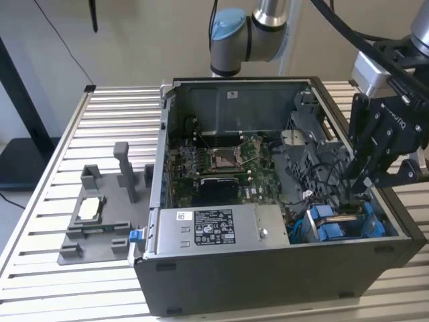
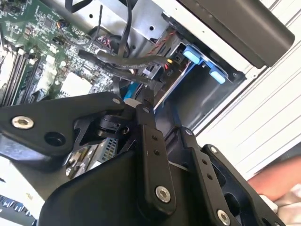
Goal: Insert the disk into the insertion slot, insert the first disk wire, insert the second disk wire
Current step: 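Insert the second disk wire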
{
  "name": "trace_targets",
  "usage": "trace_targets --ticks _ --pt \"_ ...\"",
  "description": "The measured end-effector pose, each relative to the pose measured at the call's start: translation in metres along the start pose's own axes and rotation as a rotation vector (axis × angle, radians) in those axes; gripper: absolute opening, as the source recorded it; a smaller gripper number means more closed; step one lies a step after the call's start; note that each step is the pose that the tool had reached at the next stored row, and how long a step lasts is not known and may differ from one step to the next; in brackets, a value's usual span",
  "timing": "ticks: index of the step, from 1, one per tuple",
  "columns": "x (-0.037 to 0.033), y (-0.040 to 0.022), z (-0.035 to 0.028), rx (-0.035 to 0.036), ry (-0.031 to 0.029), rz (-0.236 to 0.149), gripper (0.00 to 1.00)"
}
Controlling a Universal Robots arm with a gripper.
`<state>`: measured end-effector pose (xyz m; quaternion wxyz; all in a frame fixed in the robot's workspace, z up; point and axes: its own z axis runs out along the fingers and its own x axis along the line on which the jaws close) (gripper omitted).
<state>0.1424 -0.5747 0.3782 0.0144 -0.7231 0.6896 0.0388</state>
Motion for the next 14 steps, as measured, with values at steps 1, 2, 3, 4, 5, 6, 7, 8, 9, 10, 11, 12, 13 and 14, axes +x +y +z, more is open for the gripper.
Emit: trace_targets --ticks 1,2,3,4,5,6,7,8,9,10,11,12,13,14 --pt "-0.0001 0.0 -0.0014 0.0 -0.0001 0.0 0.3" --pt "-0.0001 0.0001 -0.0017 0.0 -0.0002 0.0 0.3" --pt "-0.0001 0.0001 -0.0016 0.0 -0.0003 0.0 0.3" --pt "-0.0001 0.0 -0.0017 0.0 -0.0004 0.0 0.3" --pt "-0.0001 0.0001 -0.0017 0.0 -0.0005 0.0 0.3" --pt "-0.0001 0.0001 -0.0018 0.0 -0.0003 0.0 0.3" --pt "-0.0002 0.0001 -0.0019 0.0 -0.0001 0.0 0.3" --pt "-0.0002 0.0001 -0.0019 0.0 -0.0001 0.0 0.3" --pt "-0.0002 0.0001 -0.0019 0.0 -0.0001 0.0 0.3" --pt "-0.0002 0.0001 -0.0019 0.0 -0.0001 0.0 0.3" --pt "-0.0002 0.0001 -0.002 -0.0001 -0.0002 0.0 0.3" --pt "-0.0002 0.0001 -0.0021 0.0 -0.0001 0.0 0.3" --pt "-0.0002 0.0001 -0.0021 0.0 -0.0002 0.0 0.3" --pt "-0.0002 0.0001 -0.0021 0.0 -0.0001 0.0 0.3"
